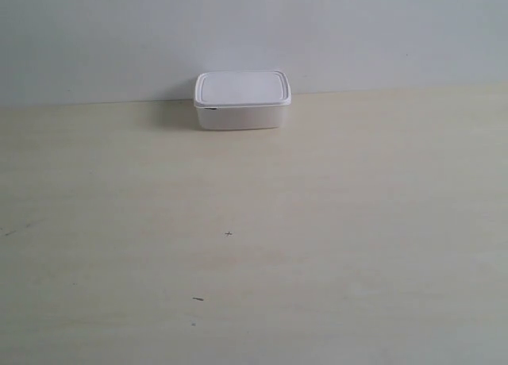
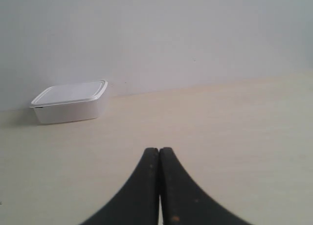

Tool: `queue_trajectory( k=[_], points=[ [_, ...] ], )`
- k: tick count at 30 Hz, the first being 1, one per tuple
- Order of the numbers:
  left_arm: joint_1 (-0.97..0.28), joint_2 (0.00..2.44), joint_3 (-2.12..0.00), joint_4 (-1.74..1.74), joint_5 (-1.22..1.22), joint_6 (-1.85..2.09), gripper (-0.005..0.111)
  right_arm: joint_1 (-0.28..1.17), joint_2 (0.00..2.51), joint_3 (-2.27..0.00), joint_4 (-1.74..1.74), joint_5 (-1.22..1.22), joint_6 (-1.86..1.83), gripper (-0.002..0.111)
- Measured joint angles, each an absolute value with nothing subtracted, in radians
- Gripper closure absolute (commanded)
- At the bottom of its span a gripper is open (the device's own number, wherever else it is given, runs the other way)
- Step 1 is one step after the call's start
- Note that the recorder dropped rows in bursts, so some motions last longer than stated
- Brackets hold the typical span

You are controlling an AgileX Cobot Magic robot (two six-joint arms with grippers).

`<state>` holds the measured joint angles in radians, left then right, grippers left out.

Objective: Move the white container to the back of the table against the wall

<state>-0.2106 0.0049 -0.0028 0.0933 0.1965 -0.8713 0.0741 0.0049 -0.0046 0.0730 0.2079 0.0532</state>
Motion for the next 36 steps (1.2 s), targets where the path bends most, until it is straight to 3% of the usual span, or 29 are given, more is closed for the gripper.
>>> queue_trajectory(
  k=[24, 29, 36],
  points=[
    [-0.211, 0.005, -0.003, 0.17, 0.314, -0.814, 0.107, 0.074, 0.005, -0.005, 0.075, 0.222, 0.053, 0.108],
    [-0.211, 0.005, -0.003, 0.179, 0.316, -0.33, 0.107, 0.074, 0.005, -0.005, 0.075, 0.222, 0.053, 0.108],
    [-0.211, 0.005, -0.003, 0.175, 0.322, -0.218, 0.107, 0.074, 0.005, -0.005, 0.075, 0.222, 0.053, 0.108]
  ],
)
